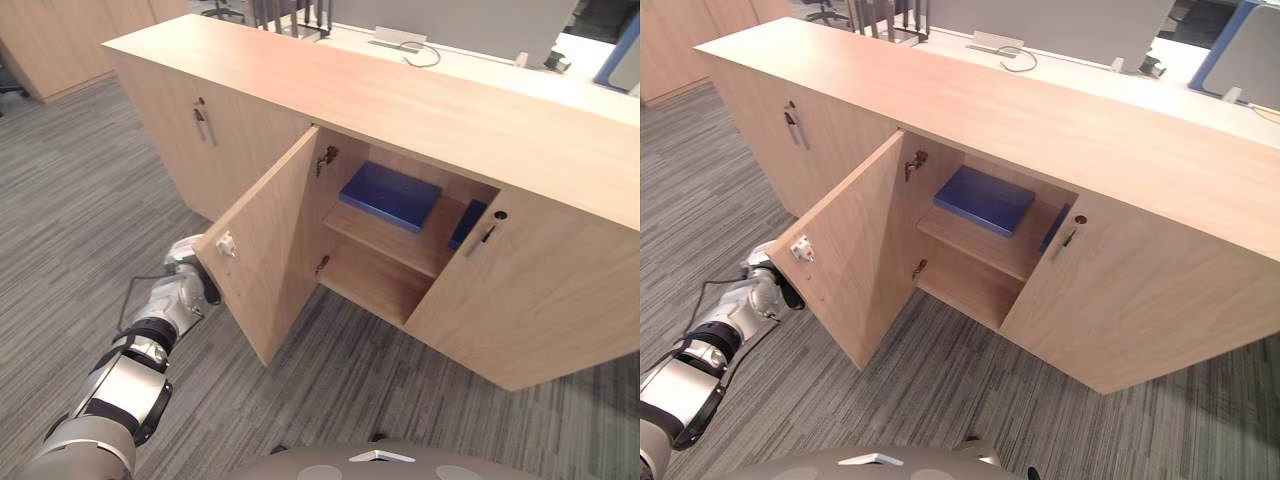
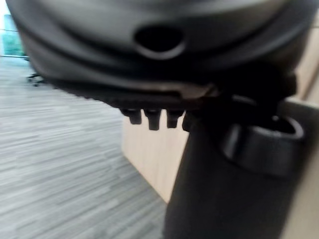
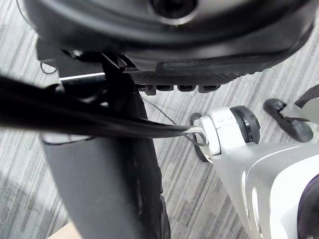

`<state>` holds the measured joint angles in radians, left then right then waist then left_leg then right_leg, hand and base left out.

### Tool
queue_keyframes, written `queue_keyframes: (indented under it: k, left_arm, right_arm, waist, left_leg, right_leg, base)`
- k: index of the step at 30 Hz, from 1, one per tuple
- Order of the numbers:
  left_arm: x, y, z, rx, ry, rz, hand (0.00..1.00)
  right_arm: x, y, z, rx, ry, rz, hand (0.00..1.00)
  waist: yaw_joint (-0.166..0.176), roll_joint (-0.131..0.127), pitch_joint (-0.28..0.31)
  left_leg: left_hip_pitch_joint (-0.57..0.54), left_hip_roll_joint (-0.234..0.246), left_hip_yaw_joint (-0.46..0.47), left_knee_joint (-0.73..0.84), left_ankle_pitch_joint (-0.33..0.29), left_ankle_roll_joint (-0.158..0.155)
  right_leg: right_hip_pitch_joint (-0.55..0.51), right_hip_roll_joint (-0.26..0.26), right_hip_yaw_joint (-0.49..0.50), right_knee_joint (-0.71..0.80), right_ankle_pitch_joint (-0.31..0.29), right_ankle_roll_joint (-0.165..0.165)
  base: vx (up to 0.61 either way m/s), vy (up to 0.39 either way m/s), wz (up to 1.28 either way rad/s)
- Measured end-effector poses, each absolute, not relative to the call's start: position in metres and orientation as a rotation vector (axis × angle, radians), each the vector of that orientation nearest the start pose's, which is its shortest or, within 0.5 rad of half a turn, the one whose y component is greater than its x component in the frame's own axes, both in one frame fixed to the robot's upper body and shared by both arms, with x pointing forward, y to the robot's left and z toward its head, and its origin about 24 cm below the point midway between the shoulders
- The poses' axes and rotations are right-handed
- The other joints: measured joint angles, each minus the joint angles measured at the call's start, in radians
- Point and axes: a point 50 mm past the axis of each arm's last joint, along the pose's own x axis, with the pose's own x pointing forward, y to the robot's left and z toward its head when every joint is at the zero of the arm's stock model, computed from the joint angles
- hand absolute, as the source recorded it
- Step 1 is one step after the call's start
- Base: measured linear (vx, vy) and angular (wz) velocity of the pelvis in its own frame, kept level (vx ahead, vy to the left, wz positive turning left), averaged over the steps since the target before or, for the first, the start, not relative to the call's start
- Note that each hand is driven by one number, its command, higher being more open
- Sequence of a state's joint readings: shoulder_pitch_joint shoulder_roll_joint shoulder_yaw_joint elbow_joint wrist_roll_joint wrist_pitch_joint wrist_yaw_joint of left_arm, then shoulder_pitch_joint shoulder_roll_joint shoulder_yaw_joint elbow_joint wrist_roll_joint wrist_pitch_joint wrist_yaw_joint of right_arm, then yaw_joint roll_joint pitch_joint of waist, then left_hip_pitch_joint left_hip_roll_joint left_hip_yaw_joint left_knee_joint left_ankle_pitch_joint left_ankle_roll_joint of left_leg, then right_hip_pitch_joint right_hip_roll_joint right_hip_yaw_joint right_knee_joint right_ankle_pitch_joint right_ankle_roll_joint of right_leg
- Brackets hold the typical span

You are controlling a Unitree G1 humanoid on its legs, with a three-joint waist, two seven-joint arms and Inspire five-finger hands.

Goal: Walk over to the cabinet, pick up the folder, carry it to the office cabinet, place the folder inside the office cabinet, then close the office cabinet door

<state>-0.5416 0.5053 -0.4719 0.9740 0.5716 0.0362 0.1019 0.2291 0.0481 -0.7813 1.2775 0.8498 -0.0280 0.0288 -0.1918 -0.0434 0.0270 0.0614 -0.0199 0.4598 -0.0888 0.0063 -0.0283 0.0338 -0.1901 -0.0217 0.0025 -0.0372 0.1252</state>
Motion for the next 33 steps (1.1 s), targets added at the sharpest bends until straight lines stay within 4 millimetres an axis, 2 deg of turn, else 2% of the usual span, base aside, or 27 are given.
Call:
queue_keyframes:
  k: [1, 2, 3, 7, 8, 9, 10, 12, 13, 14, 15, 17, 18, 20, 21, 22, 23, 24, 25, 26, 27, 28, 29, 30, 31, 32, 33]
  left_arm:
    - [0.318, 0.241, -0.007, 1.36, 0.402, -0.2, 1.0]
    - [0.318, 0.221, -0.007, 1.411, 0.318, -0.289, 1.0]
    - [0.316, 0.191, -0.006, 1.454, 0.182, -0.413, 1.0]
    - [0.302, 0.154, -0.007, 1.447, 0.048, -0.527, 1.0]
    - [0.294, 0.136, -0.005, 1.42, -0.02, -0.588, 1.0]
    - [0.282, 0.109, -0.002, 1.358, -0.115, -0.662, 1.0]
    - [0.276, 0.094, 0.0, 1.322, -0.17, -0.705, 1.0]
    - [0.237, 0.021, 0.014, 1.119, -0.421, -0.947, 1.0]
    - [0.226, 0.005, 0.019, 1.057, -0.475, -0.994, 1.0]
    - [0.206, -0.021, 0.028, 0.92, -0.551, -1.069, 1.0]
    - [0.19, -0.041, 0.038, 0.799, -0.607, -1.128, 1.0]
    - [0.177, -0.054, 0.047, 0.689, -0.654, -1.184, 1.0]
    - [0.174, -0.053, 0.046, 0.668, -0.649, -1.192, 1.0]
    - [0.172, -0.043, 0.022, 0.651, -0.509, -1.188, 1.0]
    - [0.178, -0.024, -0.013, 0.695, -0.311, -1.147, 1.0]
    - [0.181, -0.014, -0.029, 0.715, -0.214, -1.12, 1.0]
    - [0.186, 0.005, -0.054, 0.759, -0.051, -1.065, 1.0]
    - [0.194, 0.045, -0.095, 0.801, 0.281, -0.902, 1.0]
    - [0.194, 0.077, -0.114, 0.779, 0.478, -0.767, 1.0]
    - [0.191, 0.101, -0.125, 0.741, 0.613, -0.644, 1.0]
    - [0.177, 0.15, -0.141, 0.581, 0.85, -0.336, 1.0]
    - [0.163, 0.173, -0.147, 0.477, 0.953, -0.165, 1.0]
    - [0.137, 0.217, -0.152, 0.251, 1.067, 0.186, 1.0]
    - [0.108, 0.253, -0.152, 0.0, 1.1, 0.511, 1.0]
    - [0.093, 0.269, -0.151, -0.122, 1.09, 0.663, 1.0]
    - [0.062, 0.293, -0.148, -0.3, 1.045, 0.908, 1.0]
    - [0.025, 0.305, -0.147, -0.358, 1.043, 1.061, 1.0]
  right_arm:
    - [-0.041, -0.183, -0.178, 1.143, 1.004, -1.356, 1.0]
    - [-0.042, -0.182, -0.178, 1.142, 1.011, -1.361, 1.0]
    - [-0.043, -0.182, -0.178, 1.14, 1.016, -1.366, 1.0]
    - [-0.048, -0.183, -0.177, 1.131, 1.024, -1.381, 1.0]
    - [-0.051, -0.184, -0.177, 1.125, 1.028, -1.39, 1.0]
    - [-0.053, -0.185, -0.177, 1.119, 1.031, -1.398, 1.0]
    - [-0.055, -0.185, -0.176, 1.118, 1.035, -1.401, 1.0]
    - [-0.055, -0.184, -0.177, 1.106, 1.058, -1.406, 1.0]
    - [-0.054, -0.184, -0.177, 1.104, 1.062, -1.398, 1.0]
    - [-0.05, -0.183, -0.177, 1.118, 1.054, -1.394, 1.0]
    - [-0.046, -0.183, -0.178, 1.125, 1.05, -1.39, 1.0]
    - [-0.041, -0.182, -0.179, 1.147, 1.032, -1.396, 1.0]
    - [-0.04, -0.182, -0.179, 1.152, 1.031, -1.401, 1.0]
    - [-0.04, -0.181, -0.179, 1.159, 1.031, -1.426, 1.0]
    - [-0.038, -0.183, -0.179, 1.16, 1.02, -1.437, 1.0]
    - [-0.036, -0.184, -0.179, 1.159, 1.016, -1.436, 1.0]
    - [-0.032, -0.185, -0.179, 1.161, 1.008, -1.428, 1.0]
    - [-0.02, -0.188, -0.179, 1.163, 0.984, -1.406, 1.0]
    - [-0.014, -0.19, -0.179, 1.165, 0.964, -1.392, 1.0]
    - [-0.011, -0.192, -0.179, 1.162, 0.954, -1.381, 1.0]
    - [-0.009, -0.197, -0.178, 1.145, 0.943, -1.368, 1.0]
    - [-0.01, -0.199, -0.177, 1.141, 0.937, -1.371, 1.0]
    - [-0.012, -0.202, -0.177, 1.152, 0.919, -1.393, 1.0]
    - [-0.014, -0.204, -0.176, 1.176, 0.894, -1.423, 1.0]
    - [-0.014, -0.206, -0.176, 1.181, 0.887, -1.426, 1.0]
    - [-0.012, -0.208, -0.176, 1.186, 0.879, -1.424, 1.0]
    - [-0.009, -0.211, -0.175, 1.176, 0.873, -1.405, 1.0]
  waist:
    - [-0.006, 0.0, 0.0]
    - [-0.01, 0.0, 0.0]
    - [-0.012, 0.0, -0.001]
    - [-0.034, 0.013, -0.009]
    - [-0.036, 0.018, -0.013]
    - [-0.036, 0.02, -0.014]
    - [-0.036, 0.02, -0.014]
    - [-0.053, 0.022, -0.017]
    - [-0.061, 0.019, -0.02]
    - [-0.076, 0.011, -0.027]
    - [-0.081, 0.004, -0.033]
    - [-0.087, 0.006, -0.033]
    - [-0.087, 0.009, -0.032]
    - [-0.083, 0.015, -0.028]
    - [-0.082, 0.018, -0.025]
    - [-0.082, 0.017, -0.025]
    - [-0.08, 0.011, -0.024]
    - [-0.08, 0.011, -0.008]
    - [-0.077, 0.01, 0.005]
    - [-0.074, 0.008, 0.013]
    - [-0.061, 0.005, 0.02]
    - [-0.052, 0.002, 0.022]
    - [-0.029, -0.008, 0.028]
    - [-0.005, -0.009, 0.034]
    - [0.008, -0.012, 0.04]
    - [0.036, -0.014, 0.047]
    - [0.062, 0.001, 0.055]
  left_leg:
    - [0.0, -0.001, 0.004, 0.0, -0.002, 0.001]
    - [0.001, -0.002, 0.011, 0.0, -0.005, 0.002]
    - [0.001, -0.002, 0.027, 0.001, -0.01, 0.002]
    - [0.001, -0.001, 0.05, 0.001, -0.024, 0.006]
    - [0.003, 0.0, 0.058, 0.001, -0.03, 0.011]
    - [0.009, 0.0, 0.064, 0.002, -0.029, 0.019]
    - [0.015, 0.001, 0.066, 0.002, -0.03, 0.022]
    - [0.037, 0.012, 0.071, 0.005, -0.041, 0.042]
    - [0.039, 0.013, 0.071, 0.01, -0.045, 0.048]
    - [0.044, 0.015, 0.07, 0.028, -0.06, 0.059]
    - [0.054, 0.015, 0.069, 0.04, -0.077, 0.054]
    - [0.061, 0.013, 0.069, 0.053, -0.088, 0.051]
    - [0.064, 0.012, 0.069, 0.051, -0.089, 0.049]
    - [0.066, 0.011, 0.061, 0.05, -0.089, 0.047]
    - [0.067, 0.007, 0.05, 0.043, -0.086, 0.041]
    - [0.069, 0.001, 0.046, 0.035, -0.084, 0.033]
    - [0.071, -0.012, 0.04, 0.017, -0.072, 0.031]
    - [0.067, -0.023, 0.023, -0.003, -0.056, 0.023]
    - [0.062, -0.021, 0.016, -0.003, -0.051, 0.021]
    - [0.06, -0.019, 0.011, -0.003, -0.047, 0.016]
    - [0.053, -0.012, 0.005, -0.003, -0.039, 0.021]
    - [0.051, -0.008, 0.005, -0.003, -0.037, 0.025]
    - [0.055, -0.003, 0.007, -0.003, -0.033, 0.021]
    - [0.069, 0.001, 0.017, -0.002, -0.033, 0.021]
    - [0.075, 0.004, 0.031, -0.002, -0.031, 0.023]
    - [0.087, 0.012, 0.058, -0.002, -0.035, 0.022]
    - [0.098, 0.025, 0.086, -0.002, -0.042, 0.022]
  right_leg:
    - [-0.001, -0.001, 0.004, 0.0, 0.002, 0.001]
    - [-0.004, -0.001, 0.006, -0.001, 0.009, -0.001]
    - [-0.013, -0.001, 0.008, -0.001, 0.018, -0.005]
    - [-0.033, 0.003, 0.029, 0.016, 0.028, 0.0]
    - [-0.038, 0.004, 0.028, 0.02, 0.034, 0.008]
    - [-0.037, 0.005, 0.028, 0.022, 0.041, 0.009]
    - [-0.033, 0.006, 0.027, 0.022, 0.047, 0.009]
    - [-0.028, 0.018, 0.027, 0.039, 0.069, 0.012]
    - [-0.028, 0.019, 0.027, 0.044, 0.071, 0.012]
    - [-0.027, 0.018, 0.031, 0.051, 0.072, 0.012]
    - [-0.023, 0.018, 0.04, 0.052, 0.072, 0.012]
    - [-0.021, 0.016, 0.048, 0.05, 0.071, 0.012]
    - [-0.021, 0.016, 0.046, 0.049, 0.071, 0.011]
    - [-0.017, 0.015, 0.036, 0.049, 0.069, 0.008]
    - [-0.016, 0.01, 0.021, 0.049, 0.057, -0.002]
    - [-0.016, 0.005, 0.016, 0.05, 0.045, -0.005]
    - [-0.017, -0.005, 0.006, 0.051, 0.017, -0.005]
    - [-0.025, -0.017, -0.01, 0.054, -0.008, 0.015]
    - [-0.035, -0.016, -0.014, 0.062, -0.011, 0.018]
    - [-0.037, -0.015, -0.016, 0.064, -0.011, 0.019]
    - [-0.037, -0.008, -0.023, 0.063, -0.011, 0.019]
    - [-0.037, -0.004, -0.023, 0.061, -0.011, 0.019]
    - [-0.038, 0.001, -0.023, 0.059, -0.009, 0.02]
    - [-0.03, 0.003, -0.026, 0.063, 0.006, 0.018]
    - [-0.028, 0.005, -0.027, 0.062, 0.01, 0.017]
    - [-0.029, 0.011, -0.046, 0.062, 0.025, 0.016]
    - [-0.032, 0.019, -0.121, 0.061, 0.045, -0.002]
  base:
    - [0.01, 0.032, -0.22]
    - [0.01, 0.022, -0.29]
    - [0.01, 0.02, -0.31]
    - [0.02, 0.008, -0.21]
    - [0.04, 0.001, -0.2]
    - [0.07, -0.001, -0.18]
    - [0.07, 0.001, -0.16]
    - [0.09, 0.001, -0.17]
    - [0.08, -0.006, -0.25]
    - [0.08, -0.022, -0.51]
    - [0.07, -0.03, -0.62]
    - [0.01, -0.032, -0.53]
    - [-0.02, -0.037, -0.26]
    - [-0.05, -0.063, 0.05]
    - [-0.08, -0.072, 0.17]
    - [-0.11, -0.075, 0.15]
    - [-0.15, -0.097, 0.14]
    - [-0.16, -0.096, 0.16]
    - [-0.13, -0.082, 0.14]
    - [-0.08, -0.055, 0.07]
    - [-0.05, -0.059, 0.02]
    - [-0.01, -0.071, 0.0]
    - [0.03, -0.058, -0.06]
    - [0.06, -0.045, -0.14]
    - [0.1, -0.023, -0.33]
    - [0.09, -0.026, -0.53]
    - [0.07, -0.033, -0.58]
